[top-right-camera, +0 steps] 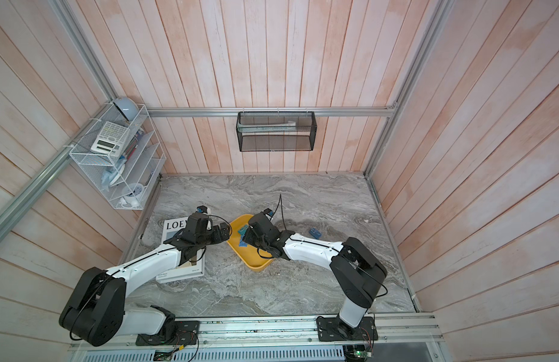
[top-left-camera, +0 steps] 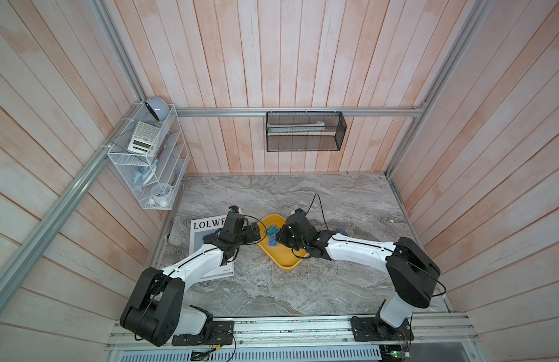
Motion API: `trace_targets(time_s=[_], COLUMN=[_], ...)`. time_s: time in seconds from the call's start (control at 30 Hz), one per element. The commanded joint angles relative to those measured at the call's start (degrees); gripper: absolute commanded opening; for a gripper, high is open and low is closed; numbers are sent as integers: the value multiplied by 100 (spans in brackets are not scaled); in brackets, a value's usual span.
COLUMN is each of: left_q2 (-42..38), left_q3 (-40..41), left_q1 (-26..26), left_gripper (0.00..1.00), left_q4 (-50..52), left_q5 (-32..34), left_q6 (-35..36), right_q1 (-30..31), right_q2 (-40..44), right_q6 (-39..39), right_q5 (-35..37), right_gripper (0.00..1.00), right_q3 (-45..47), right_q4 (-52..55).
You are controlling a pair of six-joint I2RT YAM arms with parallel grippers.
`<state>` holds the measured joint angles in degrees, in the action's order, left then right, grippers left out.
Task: Put the binder clips in the storage box
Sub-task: Place the binder clip in the storage box.
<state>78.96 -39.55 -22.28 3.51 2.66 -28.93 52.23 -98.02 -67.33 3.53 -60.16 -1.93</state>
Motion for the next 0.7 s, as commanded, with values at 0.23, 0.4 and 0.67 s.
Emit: trace_targets(time_s=[0.23,0.4,0.67], left_q2=[-3,-42,-21], left_q3=[-64,-9,26], left_q1=[31,39,40], left_gripper=[100,100,100], left_q4=[16,-4,-61], left_q5=[-5,-4,-18], left_q6=[126,153,151], right_q1=[235,290,563], right_q2=[-470,-652,-924], right_q6=[-709,-1034,-1892], right_q5=[690,853,1429], right_gripper=[0,0,0], right_q3=[-382,-474,-536], right_q4=[-320,-278,-265])
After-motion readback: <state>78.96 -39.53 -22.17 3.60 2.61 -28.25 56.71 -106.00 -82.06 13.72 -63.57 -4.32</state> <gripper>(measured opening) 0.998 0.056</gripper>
